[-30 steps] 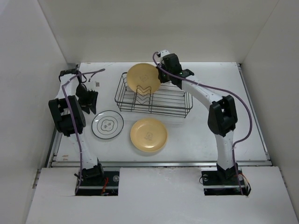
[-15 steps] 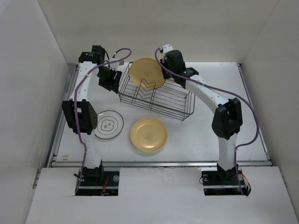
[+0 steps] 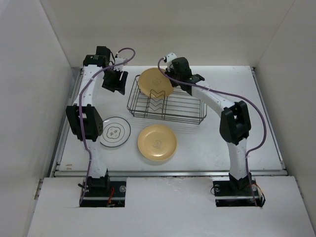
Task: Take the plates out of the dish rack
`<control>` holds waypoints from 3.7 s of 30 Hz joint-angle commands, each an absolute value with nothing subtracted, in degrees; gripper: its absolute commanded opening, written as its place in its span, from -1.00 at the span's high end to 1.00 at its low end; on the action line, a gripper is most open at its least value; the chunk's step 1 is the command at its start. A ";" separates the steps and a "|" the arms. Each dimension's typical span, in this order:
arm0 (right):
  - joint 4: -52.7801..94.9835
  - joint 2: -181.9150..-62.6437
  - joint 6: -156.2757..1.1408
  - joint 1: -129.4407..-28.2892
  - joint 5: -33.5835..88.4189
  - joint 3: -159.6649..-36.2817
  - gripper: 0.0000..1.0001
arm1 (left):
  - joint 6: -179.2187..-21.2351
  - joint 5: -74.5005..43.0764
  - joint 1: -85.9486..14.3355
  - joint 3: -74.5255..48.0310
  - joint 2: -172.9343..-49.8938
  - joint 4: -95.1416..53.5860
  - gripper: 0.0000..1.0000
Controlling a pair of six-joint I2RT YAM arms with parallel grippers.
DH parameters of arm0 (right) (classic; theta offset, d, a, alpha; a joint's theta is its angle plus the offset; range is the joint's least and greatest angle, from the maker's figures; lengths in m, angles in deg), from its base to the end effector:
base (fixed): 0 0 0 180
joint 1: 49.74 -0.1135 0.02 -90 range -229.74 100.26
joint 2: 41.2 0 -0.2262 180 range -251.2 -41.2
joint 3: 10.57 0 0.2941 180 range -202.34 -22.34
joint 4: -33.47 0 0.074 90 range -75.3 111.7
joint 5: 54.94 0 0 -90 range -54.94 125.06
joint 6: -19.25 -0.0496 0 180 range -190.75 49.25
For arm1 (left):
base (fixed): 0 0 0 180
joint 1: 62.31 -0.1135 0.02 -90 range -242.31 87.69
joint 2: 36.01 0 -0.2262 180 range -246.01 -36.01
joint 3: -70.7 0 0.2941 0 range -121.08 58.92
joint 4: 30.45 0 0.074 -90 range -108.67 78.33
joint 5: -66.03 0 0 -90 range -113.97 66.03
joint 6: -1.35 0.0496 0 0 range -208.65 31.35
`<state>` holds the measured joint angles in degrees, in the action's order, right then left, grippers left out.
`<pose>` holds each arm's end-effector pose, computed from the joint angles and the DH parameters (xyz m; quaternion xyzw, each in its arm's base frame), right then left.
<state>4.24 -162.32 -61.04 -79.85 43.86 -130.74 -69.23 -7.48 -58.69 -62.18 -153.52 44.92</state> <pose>0.4686 0.2630 0.2404 -0.2583 0.8256 0.0226 0.5011 0.4670 -0.0437 0.2868 0.2273 0.9293 -0.1020 0.2728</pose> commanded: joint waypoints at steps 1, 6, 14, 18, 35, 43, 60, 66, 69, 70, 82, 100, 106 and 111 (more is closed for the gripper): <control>15.37 -158.62 -60.91 -80.93 45.69 -130.72 1.00 | -70.28 2.47 -57.83 -66.05 -155.79 46.28 -0.15; 20.55 -156.42 -59.86 -82.35 51.31 -126.06 1.00 | -71.85 0.47 -55.01 -65.01 -159.40 46.28 -0.17; 26.35 -155.19 -59.24 -84.02 58.96 -123.94 1.00 | -77.22 1.59 -54.40 -66.41 -167.30 45.75 0.50; 29.94 -155.19 -60.55 -84.02 66.05 -124.55 1.00 | -79.50 3.18 -54.40 -66.41 -169.16 45.75 1.00; 40.68 -151.77 -63.72 -84.02 81.73 -126.31 1.00 | -87.35 9.09 -56.24 -56.74 -161.96 37.66 1.00; 42.89 -150.01 -53.64 -84.02 64.49 -126.40 1.00 | -85.66 5.03 -56.24 -60.42 -161.96 39.42 1.00; 27.85 -148.16 -77.70 -70.31 54.05 -121.39 1.00 | -77.22 -10.69 -54.04 -61.14 -162.39 40.83 1.00; 27.85 -145.79 -76.64 -69.78 50.89 -121.39 1.00 | -77.22 -8.16 -54.04 -60.52 -162.39 41.36 1.00; 25.23 -143.16 -76.64 -69.78 47.91 -119.99 1.00 | -79.32 -5.89 -54.04 -61.13 -162.39 41.88 1.00; 25.21 -142.54 -76.64 -69.78 47.89 -119.99 1.00 | -79.94 -5.00 -54.04 -61.14 -162.39 41.88 1.00; 9.85 -127.87 -82.18 -71.88 -1.76 -98.82 1.00 | -94.18 6.09 -57.30 -55.25 -160.82 34.51 1.00; 1.48 -132.51 -87.01 -86.04 11.67 -81.67 0.57 | -98.76 5.57 -57.82 -47.33 -156.42 29.65 1.00; -1.40 -134.63 -88.51 -87.09 21.41 -84.91 -0.20 | -94.01 -0.15 -56.77 -49.54 -155.80 31.59 1.00; -6.33 -133.93 -87.36 -87.62 28.81 -87.37 -0.26 | -91.64 -2.08 -56.77 -50.77 -155.80 33.18 0.97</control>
